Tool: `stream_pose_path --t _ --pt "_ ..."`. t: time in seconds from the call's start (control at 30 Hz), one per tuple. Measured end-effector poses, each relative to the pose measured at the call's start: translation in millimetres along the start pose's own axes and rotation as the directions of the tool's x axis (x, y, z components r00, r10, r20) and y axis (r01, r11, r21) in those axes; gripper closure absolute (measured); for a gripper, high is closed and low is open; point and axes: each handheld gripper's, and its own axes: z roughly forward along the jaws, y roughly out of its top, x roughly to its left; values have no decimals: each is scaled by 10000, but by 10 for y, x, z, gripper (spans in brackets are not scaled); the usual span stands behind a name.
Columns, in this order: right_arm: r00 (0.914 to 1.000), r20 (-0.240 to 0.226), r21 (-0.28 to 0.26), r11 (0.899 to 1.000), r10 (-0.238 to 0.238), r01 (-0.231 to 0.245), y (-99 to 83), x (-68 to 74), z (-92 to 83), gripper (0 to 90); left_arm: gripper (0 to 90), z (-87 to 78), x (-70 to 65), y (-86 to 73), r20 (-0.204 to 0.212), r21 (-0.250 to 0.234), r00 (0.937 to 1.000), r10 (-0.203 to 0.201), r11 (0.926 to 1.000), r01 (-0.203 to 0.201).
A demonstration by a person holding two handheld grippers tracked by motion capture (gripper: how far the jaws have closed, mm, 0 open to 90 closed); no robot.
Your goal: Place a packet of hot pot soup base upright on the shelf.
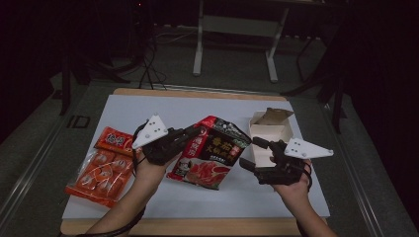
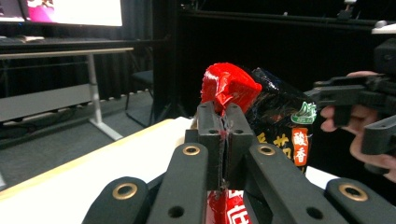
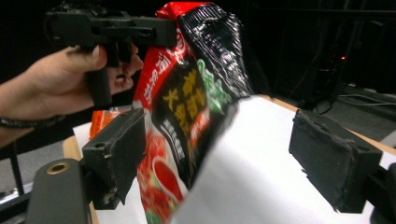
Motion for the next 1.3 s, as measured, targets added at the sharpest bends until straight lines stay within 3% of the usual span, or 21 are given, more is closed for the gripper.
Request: stream_pose_path --t 0.17,0.2,0.3,0.33,0.37,0.5,0.77,1.0,1.03,1.13,1.3 --pt "9996 -146 -89 9996 248 -249 1 -25 36 252 893 58 -80 -23 111 -190 9999 4 9998 -2" --pt "9996 -163 -140 9996 229 -231 0 -29 42 343 893 65 -89 -28 201 -244 9998 -59 9997 64" --pt "9994 -109 -235 9992 334 -336 1 -38 50 377 893 89 -112 -39 383 -446 9991 -176 9988 193" --pt "9992 -176 -258 9990 348 -352 0 -43 57 489 893 101 -123 -35 470 -530 9987 -209 9983 234" --pt "9992 -176 -258 9990 348 -352 0 -43 57 489 893 105 -128 -32 437 -520 9987 -251 9983 273" --pt "9994 -224 -724 9970 255 -271 23 -24 20 681 892 145 -155 -36 587 -671 9978 -303 9972 343" --pt "9997 224 -587 9982 -121 134 129 20 -54 763 885 187 -100 -43 1062 -523 9923 -639 9962 698" --pt "9986 427 -400 9987 -306 323 219 30 -94 776 859 194 -84 -22 1364 -289 9883 -685 9969 731" --pt "9986 420 -400 9986 -330 347 227 27 -100 777 845 194 -68 -14 1524 -227 9850 -807 9961 852" --pt "9987 345 -410 9984 -366 380 263 14 -130 779 763 193 -90 1 1407 -169 9888 -505 9984 534" --pt "9965 418 -269 9969 -721 733 319 40 -150 779 434 154 -110 40 1042 -155 9926 -626 9978 645"
